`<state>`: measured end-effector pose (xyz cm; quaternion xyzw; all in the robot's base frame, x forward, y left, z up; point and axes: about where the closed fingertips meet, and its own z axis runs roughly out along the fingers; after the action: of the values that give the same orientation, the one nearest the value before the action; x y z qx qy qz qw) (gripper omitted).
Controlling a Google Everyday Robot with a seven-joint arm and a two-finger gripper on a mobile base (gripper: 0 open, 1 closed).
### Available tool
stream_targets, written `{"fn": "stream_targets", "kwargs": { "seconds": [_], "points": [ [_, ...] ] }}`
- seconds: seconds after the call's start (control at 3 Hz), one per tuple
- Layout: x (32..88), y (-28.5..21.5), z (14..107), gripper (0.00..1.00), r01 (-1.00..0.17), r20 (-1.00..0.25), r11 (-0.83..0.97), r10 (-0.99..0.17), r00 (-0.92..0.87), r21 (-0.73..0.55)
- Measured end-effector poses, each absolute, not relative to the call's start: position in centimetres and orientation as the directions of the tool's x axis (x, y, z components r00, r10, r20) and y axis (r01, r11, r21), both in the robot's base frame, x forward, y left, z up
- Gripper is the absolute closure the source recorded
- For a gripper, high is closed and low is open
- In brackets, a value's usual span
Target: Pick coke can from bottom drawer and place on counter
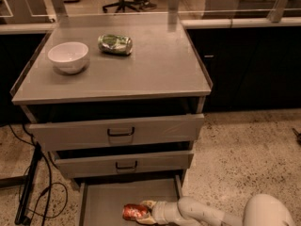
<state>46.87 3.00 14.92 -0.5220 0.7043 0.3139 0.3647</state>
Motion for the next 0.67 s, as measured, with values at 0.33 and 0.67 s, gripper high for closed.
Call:
{"fn": "stream_targets", "kwargs": {
  "seconds": [0.33, 0.67],
  "points": [
    [45.9, 1.7, 19.2, 1.00, -0.963, -0.852, 0.267, -0.509, -0.123, -0.021],
    [45.1, 0.4, 24.4, 1.00, -0.959, -0.846, 0.263, -0.531, -0.051, -0.107]
  ]
}}
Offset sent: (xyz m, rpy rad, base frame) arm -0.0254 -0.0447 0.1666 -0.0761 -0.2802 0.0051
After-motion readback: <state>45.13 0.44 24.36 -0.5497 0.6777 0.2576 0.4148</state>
